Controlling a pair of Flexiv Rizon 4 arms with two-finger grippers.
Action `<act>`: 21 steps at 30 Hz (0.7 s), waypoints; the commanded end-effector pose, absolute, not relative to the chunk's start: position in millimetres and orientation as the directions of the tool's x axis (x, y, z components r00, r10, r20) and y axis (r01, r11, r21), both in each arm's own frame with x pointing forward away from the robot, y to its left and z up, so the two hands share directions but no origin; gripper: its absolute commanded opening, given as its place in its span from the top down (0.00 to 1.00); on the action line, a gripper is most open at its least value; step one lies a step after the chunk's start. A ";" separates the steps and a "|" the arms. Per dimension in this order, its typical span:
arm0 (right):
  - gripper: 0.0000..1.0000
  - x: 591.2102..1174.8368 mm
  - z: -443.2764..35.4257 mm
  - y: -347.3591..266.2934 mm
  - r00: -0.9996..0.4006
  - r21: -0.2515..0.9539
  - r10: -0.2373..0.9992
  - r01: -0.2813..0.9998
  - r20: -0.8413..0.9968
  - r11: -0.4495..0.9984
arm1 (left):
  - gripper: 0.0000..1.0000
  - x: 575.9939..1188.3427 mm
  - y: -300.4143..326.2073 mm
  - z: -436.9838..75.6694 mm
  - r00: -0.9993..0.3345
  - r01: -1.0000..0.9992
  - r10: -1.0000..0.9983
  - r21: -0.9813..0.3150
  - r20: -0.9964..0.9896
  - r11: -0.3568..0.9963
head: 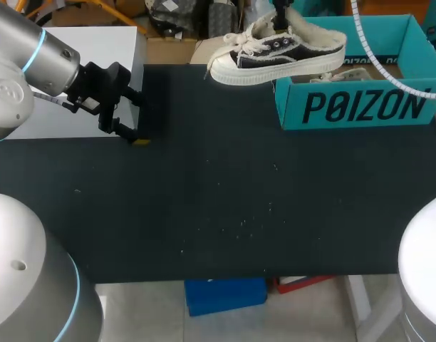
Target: Take the shoe out of the shoebox, open the shoe tongue, remove and reinsert the insole, then place the shoe into the shoebox
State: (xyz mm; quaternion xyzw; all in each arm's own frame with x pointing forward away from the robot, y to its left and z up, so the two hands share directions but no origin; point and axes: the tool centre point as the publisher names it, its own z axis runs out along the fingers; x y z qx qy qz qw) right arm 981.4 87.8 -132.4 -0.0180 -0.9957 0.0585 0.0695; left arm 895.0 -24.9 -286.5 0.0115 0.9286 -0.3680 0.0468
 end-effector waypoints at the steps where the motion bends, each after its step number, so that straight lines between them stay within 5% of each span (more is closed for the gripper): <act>1: 1.00 997.6 -135.3 77.6 -0.992 -0.119 0.059 0.046 0.111 0.992 | 0.00 894.3 -25.1 -287.7 -0.995 0.057 -0.015 -0.683 -0.099 0.728; 21: 1.00 1170.3 -161.7 -50.3 -0.982 -0.135 -0.152 -0.166 0.109 0.977 | 0.00 894.3 -25.1 -287.7 -0.995 0.057 -0.015 -0.683 -0.099 0.728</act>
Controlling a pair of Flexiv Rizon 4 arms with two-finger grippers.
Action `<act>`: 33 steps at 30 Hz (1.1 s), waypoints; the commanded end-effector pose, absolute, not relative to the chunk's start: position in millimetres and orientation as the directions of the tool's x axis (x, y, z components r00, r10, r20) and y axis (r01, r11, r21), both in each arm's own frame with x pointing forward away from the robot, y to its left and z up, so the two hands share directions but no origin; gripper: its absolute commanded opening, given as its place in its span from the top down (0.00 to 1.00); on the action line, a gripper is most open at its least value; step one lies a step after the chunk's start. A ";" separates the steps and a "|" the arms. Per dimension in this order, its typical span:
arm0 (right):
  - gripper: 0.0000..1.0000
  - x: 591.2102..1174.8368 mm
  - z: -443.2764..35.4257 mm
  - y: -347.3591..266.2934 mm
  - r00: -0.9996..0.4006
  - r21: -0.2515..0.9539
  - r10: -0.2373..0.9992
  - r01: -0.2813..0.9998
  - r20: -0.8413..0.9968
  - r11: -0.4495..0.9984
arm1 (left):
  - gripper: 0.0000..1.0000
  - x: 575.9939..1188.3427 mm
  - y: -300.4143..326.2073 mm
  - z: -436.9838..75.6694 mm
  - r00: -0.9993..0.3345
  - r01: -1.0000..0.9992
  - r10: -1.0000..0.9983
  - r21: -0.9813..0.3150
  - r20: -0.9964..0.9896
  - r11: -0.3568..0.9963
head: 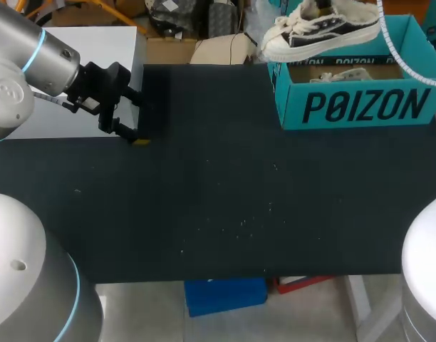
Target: Take the shoe out of the shoebox, open the shoe tongue, remove and reinsert the insole, then place the shoe into the shoebox
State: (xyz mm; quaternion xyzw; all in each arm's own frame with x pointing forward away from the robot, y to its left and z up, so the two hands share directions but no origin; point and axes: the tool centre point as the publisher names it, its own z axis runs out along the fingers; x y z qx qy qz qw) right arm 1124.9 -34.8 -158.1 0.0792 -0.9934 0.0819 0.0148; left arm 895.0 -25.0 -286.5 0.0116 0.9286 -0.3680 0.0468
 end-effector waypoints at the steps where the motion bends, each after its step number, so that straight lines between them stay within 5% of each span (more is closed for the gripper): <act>1: 1.00 1179.0 -163.9 -57.1 -0.982 -0.132 -0.154 -0.168 0.110 0.977 | 0.00 894.3 -25.1 -287.7 -0.995 0.057 -0.015 -0.683 -0.099 0.728; 33: 1.00 1285.1 -308.4 -138.0 -0.985 -0.079 -0.140 -0.148 0.096 0.986 | 0.00 894.3 -25.1 -287.7 -0.995 0.057 -0.015 -0.683 -0.099 0.728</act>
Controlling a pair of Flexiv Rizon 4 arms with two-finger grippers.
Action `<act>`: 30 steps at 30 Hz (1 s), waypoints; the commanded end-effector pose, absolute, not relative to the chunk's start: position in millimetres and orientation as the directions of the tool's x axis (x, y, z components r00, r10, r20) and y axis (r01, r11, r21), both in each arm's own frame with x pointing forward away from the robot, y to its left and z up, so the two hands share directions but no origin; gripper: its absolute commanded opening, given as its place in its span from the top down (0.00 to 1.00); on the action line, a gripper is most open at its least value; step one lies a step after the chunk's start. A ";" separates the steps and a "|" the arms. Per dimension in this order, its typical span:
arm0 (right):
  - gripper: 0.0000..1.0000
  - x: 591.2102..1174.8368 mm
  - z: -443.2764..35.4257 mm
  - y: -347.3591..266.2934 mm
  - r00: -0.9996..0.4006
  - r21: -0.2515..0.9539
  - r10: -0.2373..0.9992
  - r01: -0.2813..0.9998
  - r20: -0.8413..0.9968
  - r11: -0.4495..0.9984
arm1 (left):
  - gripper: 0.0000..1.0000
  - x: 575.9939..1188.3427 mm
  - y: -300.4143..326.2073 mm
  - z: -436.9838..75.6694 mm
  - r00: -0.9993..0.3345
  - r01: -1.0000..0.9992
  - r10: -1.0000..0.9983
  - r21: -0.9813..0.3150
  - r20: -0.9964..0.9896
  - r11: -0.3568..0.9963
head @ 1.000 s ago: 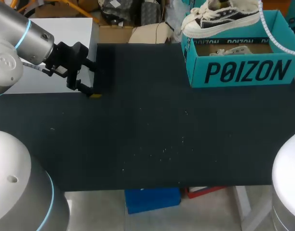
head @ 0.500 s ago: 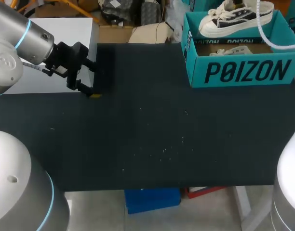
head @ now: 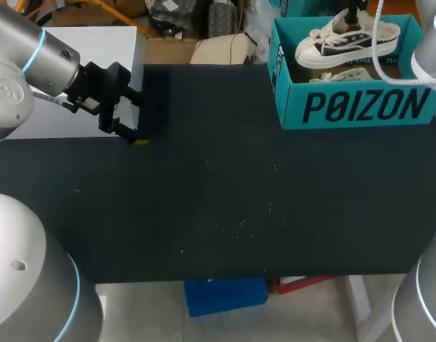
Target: Take the shoe out of the shoebox, open the shoe tongue, remove and reinsert the insole, then place the shoe into the shoebox
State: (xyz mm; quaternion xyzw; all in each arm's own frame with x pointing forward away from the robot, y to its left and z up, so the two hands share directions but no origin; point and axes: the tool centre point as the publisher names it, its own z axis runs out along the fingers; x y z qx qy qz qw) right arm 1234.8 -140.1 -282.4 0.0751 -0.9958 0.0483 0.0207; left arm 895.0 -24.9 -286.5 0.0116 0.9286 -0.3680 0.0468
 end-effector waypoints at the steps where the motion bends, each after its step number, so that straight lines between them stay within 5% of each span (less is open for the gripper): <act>1: 1.00 1287.0 -310.6 -138.0 -0.985 -0.077 -0.140 -0.147 0.096 0.986 | 0.00 894.3 -25.1 -287.7 -0.995 0.057 -0.015 -0.683 -0.099 0.728; 30: 1.00 1337.6 -333.4 -140.7 -0.983 -0.072 -0.128 -0.138 0.130 0.988 | 0.00 894.3 -25.1 -287.7 -0.995 0.057 -0.015 -0.683 -0.099 0.728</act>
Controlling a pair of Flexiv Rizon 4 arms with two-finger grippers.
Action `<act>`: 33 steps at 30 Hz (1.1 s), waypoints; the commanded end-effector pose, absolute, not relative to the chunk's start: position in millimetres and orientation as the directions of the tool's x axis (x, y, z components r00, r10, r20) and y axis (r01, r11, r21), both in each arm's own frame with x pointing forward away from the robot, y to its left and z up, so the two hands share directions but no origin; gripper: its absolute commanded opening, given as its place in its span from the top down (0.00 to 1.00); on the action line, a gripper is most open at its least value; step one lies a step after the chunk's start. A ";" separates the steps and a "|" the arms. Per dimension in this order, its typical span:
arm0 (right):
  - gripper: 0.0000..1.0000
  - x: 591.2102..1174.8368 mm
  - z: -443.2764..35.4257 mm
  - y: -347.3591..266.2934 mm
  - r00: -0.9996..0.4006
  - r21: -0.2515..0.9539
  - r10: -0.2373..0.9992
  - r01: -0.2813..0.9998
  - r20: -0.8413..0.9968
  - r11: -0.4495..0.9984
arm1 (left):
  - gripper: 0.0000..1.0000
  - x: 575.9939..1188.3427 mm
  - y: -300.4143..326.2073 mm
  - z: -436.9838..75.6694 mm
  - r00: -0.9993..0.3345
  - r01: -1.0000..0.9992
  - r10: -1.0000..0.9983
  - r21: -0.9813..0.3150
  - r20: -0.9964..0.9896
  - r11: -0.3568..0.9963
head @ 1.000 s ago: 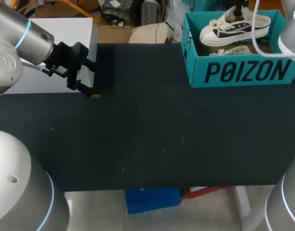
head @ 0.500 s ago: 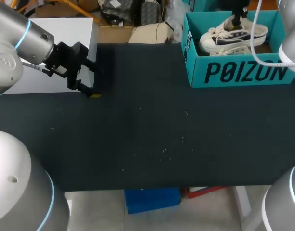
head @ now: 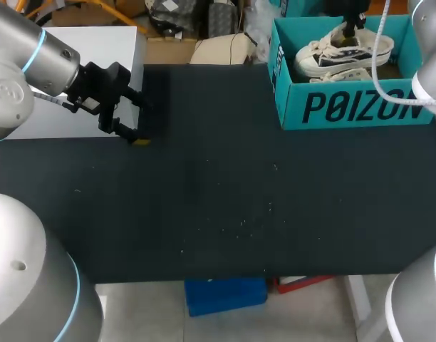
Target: Take the shoe out of the shoebox, open the shoe tongue, remove and reinsert the insole, then place the shoe into the shoebox
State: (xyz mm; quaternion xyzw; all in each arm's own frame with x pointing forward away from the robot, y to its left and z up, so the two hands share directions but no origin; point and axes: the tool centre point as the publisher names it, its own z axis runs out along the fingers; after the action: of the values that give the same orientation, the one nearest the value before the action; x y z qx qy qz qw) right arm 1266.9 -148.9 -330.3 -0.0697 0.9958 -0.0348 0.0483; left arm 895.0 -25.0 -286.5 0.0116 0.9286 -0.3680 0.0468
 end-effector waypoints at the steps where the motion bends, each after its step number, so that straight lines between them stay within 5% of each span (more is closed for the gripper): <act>1: 1.00 1338.3 -336.0 -141.0 -0.983 -0.071 -0.128 -0.139 0.134 0.988 | 0.00 894.3 -25.1 -287.7 -0.995 0.057 -0.015 -0.683 -0.099 0.728; 15: 0.99 1336.8 -358.3 -137.7 -0.976 -0.038 -0.089 -0.098 0.198 0.994 | 0.00 894.3 -25.1 -287.7 -0.995 0.057 -0.015 -0.683 -0.099 0.728; 16: 0.67 1335.9 -359.1 -137.3 -0.975 -0.036 -0.085 -0.094 0.204 0.995 | 0.00 894.3 -25.1 -287.7 -0.995 0.057 -0.015 -0.683 -0.099 0.728; 17: 0.00 1334.7 -359.6 -137.0 -0.975 -0.035 -0.084 -0.093 0.205 0.995 | 0.00 894.3 -25.1 -287.7 -0.995 0.057 -0.015 -0.683 -0.099 0.728; 24: 0.00 1323.5 -345.0 -138.3 -0.974 -0.056 -0.059 -0.073 0.217 0.996 | 0.00 894.3 -25.1 -287.7 -0.995 0.057 -0.015 -0.683 -0.099 0.728; 28: 0.50 1312.6 -323.8 -140.1 -0.977 -0.071 -0.048 -0.064 0.207 0.995 | 0.00 894.3 -25.1 -287.7 -0.995 0.057 -0.015 -0.683 -0.099 0.728; 33: 0.60 1294.8 -295.4 -140.9 -0.972 -0.082 -0.035 -0.055 0.231 0.995 | 0.00 894.3 -25.1 -287.7 -0.995 0.057 -0.015 -0.683 -0.099 0.728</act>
State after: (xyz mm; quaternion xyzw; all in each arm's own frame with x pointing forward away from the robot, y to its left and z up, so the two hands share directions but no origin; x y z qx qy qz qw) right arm 1302.4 -138.9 -321.9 -0.0319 0.9916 -0.0359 0.1203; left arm 895.0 -24.9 -286.5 0.0116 0.9286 -0.3680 0.0468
